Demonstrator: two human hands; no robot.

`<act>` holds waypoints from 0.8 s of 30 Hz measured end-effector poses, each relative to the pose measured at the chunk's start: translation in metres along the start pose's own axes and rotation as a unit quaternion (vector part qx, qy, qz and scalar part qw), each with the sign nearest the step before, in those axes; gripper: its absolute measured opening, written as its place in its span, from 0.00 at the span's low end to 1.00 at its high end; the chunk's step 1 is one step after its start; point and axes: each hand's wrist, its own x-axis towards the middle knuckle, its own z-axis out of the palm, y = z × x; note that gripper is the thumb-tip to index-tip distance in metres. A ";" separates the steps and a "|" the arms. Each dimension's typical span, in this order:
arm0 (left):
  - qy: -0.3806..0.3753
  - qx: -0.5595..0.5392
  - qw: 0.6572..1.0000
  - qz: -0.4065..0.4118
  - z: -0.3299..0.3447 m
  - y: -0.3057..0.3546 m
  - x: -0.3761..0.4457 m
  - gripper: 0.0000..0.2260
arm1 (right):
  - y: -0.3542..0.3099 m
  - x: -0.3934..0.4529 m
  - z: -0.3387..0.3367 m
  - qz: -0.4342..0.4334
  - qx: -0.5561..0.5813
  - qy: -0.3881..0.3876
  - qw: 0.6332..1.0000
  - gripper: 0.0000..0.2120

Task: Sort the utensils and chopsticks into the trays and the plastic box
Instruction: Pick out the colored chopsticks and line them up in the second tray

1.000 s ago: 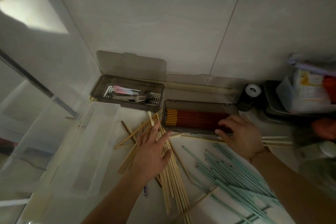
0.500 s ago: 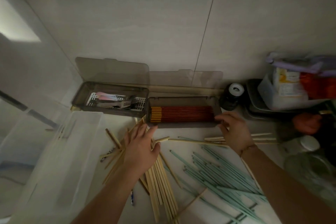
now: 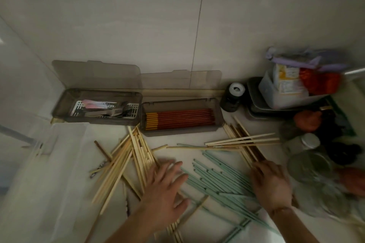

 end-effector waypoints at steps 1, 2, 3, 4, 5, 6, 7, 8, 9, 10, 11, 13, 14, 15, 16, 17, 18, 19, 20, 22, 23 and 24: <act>-0.034 0.011 0.999 0.005 0.002 0.007 0.001 0.27 | -0.001 -0.004 0.001 -0.001 0.001 -0.005 1.000 0.13; -0.060 0.018 0.998 0.009 0.005 0.011 0.001 0.30 | -0.002 -0.007 0.003 -0.006 0.006 -0.007 1.000 0.13; -0.073 0.019 0.997 0.015 0.008 0.015 0.002 0.32 | -0.004 -0.010 0.003 -0.013 0.012 -0.003 1.000 0.12; -0.078 0.010 0.997 0.019 0.011 0.017 0.003 0.34 | -0.006 -0.012 0.003 -0.023 0.017 0.001 1.000 0.10; -0.078 0.003 0.997 0.019 0.014 0.019 0.003 0.34 | -0.008 -0.014 0.002 -0.032 0.020 0.004 0.999 0.08; -0.070 0.005 0.997 0.020 0.015 0.021 0.003 0.34 | -0.009 -0.016 0.001 -0.041 0.024 0.005 0.999 0.08; -0.074 0.009 0.997 0.020 0.015 0.023 0.004 0.34 | -0.011 -0.018 0.001 -0.052 0.031 0.002 0.998 0.07; -0.080 0.014 0.997 0.019 0.014 0.025 0.004 0.33 | -0.012 -0.021 0.001 -0.064 0.042 -0.003 0.997 0.08; -0.083 0.017 0.996 0.018 0.012 0.027 0.004 0.33 | -0.012 -0.024 0.001 -0.078 0.051 -0.008 0.996 0.10; -0.075 0.021 0.997 0.019 0.012 0.028 0.005 0.32 | -0.012 -0.028 0.002 -0.095 0.060 -0.011 0.994 0.12; -0.069 0.025 0.997 0.023 0.013 0.029 0.007 0.32 | -0.013 -0.032 0.002 -0.112 0.068 -0.015 0.991 0.13; -0.067 0.032 0.997 0.024 0.013 0.030 0.008 0.33 | -0.014 -0.042 0.003 -0.130 0.084 -0.032 0.987 0.12; -0.065 0.035 0.997 0.024 0.014 0.031 0.009 0.33 | -0.014 -0.047 0.004 -0.131 0.093 -0.041 0.986 0.12; -0.062 0.036 0.997 0.025 0.015 0.032 0.010 0.33 | -0.013 -0.051 0.004 -0.134 0.102 -0.044 0.985 0.11; -0.062 0.034 0.997 0.025 0.015 0.033 0.011 0.34 | -0.011 -0.053 0.003 -0.139 0.113 -0.041 0.983 0.11; -0.061 0.034 0.997 0.026 0.016 0.034 0.012 0.34 | -0.009 -0.056 0.001 -0.143 0.127 -0.031 0.981 0.10; -0.058 0.034 0.997 0.028 0.017 0.035 0.013 0.34 | -0.007 -0.057 -0.002 -0.137 0.134 -0.017 0.981 0.09; -0.055 0.037 0.997 0.030 0.018 0.036 0.015 0.34 | -0.005 -0.057 -0.004 -0.115 0.125 -0.003 0.985 0.11; -0.054 0.041 0.997 0.031 0.018 0.037 0.016 0.34 | -0.003 -0.056 -0.006 -0.073 0.095 0.000 0.993 0.15; -0.052 0.048 0.997 0.031 0.019 0.037 0.016 0.34 | -0.004 -0.051 -0.010 0.037 0.009 -0.049 0.998 0.28; -0.051 0.051 0.997 0.032 0.019 0.037 0.016 0.34 | -0.004 -0.051 -0.009 0.069 -0.021 -0.093 0.993 0.34; -0.054 0.054 0.997 0.033 0.018 0.037 0.016 0.34 | -0.004 -0.052 -0.006 0.078 -0.036 -0.132 0.987 0.38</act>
